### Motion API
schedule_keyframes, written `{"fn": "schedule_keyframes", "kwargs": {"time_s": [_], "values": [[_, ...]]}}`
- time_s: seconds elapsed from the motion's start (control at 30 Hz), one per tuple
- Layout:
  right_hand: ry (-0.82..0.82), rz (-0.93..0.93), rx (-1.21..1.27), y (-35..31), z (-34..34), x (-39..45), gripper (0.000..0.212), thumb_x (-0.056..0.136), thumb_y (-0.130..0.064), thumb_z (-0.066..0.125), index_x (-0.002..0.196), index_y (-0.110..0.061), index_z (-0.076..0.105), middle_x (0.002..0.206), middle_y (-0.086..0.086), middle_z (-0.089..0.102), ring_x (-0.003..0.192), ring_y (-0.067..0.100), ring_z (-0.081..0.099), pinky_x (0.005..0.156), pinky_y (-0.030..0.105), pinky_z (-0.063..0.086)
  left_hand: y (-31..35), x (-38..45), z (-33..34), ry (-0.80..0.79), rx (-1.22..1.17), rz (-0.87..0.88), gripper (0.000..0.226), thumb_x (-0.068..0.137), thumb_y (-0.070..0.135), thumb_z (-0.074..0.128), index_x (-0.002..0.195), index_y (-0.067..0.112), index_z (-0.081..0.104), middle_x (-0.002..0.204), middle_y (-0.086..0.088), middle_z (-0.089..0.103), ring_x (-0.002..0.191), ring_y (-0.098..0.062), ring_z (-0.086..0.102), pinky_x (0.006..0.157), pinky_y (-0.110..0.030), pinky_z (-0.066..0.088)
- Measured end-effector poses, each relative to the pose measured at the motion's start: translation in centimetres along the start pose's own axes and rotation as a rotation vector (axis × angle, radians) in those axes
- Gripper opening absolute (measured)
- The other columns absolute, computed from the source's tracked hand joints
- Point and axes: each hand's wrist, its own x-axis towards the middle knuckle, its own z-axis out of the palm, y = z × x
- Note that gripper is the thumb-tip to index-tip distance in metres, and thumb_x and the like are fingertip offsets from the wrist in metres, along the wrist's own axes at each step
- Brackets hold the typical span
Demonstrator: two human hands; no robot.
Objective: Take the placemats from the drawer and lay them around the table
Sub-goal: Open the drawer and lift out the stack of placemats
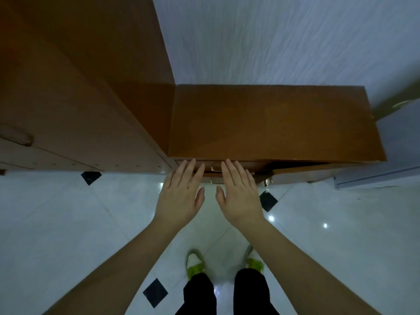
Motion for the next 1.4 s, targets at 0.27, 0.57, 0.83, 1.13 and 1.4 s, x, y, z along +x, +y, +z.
{"fn": "schedule_keyframes", "kwargs": {"time_s": [0.27,0.57,0.83,1.13,1.4], "values": [[-0.190,0.016,-0.048,5.9,11.4,3.5,0.062,0.100,-0.038,0.035,0.155,-0.013,0.020,0.162,0.003,0.020,0.150,0.020,0.013,0.119,0.036,-0.001,-1.9,2.9,10.5,-0.018,0.056,0.045,0.058,0.098,0.037,0.036,0.150,0.010,0.038,0.155,-0.013,0.039,0.144,-0.030,0.034,0.118,-0.048,0.028],[-0.375,0.055,-0.090,8.2,19.9,8.9,0.062,0.101,-0.038,0.034,0.154,-0.012,0.016,0.161,0.004,0.019,0.149,0.020,0.010,0.121,0.042,0.002,-3.4,4.5,17.3,0.009,0.061,0.042,0.062,0.096,0.036,0.042,0.152,0.010,0.034,0.159,-0.011,0.033,0.148,-0.028,0.027,0.120,-0.045,0.022],[-0.471,0.103,-0.142,9.2,22.6,8.9,0.078,0.094,-0.053,0.044,0.154,-0.015,0.013,0.160,0.007,0.013,0.148,0.026,0.012,0.122,0.043,0.001,-3.5,5.3,19.2,-0.030,0.049,0.020,0.070,0.093,0.037,0.044,0.155,0.011,0.026,0.161,-0.009,0.028,0.149,-0.028,0.023,0.121,-0.045,0.021],[-0.530,0.122,-0.146,8.5,22.2,6.2,0.076,0.093,-0.055,0.041,0.153,-0.015,0.015,0.153,0.006,0.022,0.143,0.026,0.017,0.121,0.046,0.005,-2.3,4.1,20.3,-0.058,0.039,0.025,0.074,0.090,0.033,0.061,0.154,0.009,0.030,0.160,-0.012,0.030,0.148,-0.030,0.027,0.120,-0.048,0.023],[-0.659,0.135,-0.123,7.7,22.3,1.1,0.078,0.094,-0.052,0.039,0.155,-0.015,0.008,0.160,0.004,0.010,0.147,0.026,0.008,0.121,0.047,0.000,-2.0,0.2,22.0,-0.098,0.032,0.040,0.075,0.085,0.029,0.065,0.150,0.006,0.037,0.153,-0.015,0.041,0.140,-0.032,0.039,0.116,-0.051,0.023]]}}
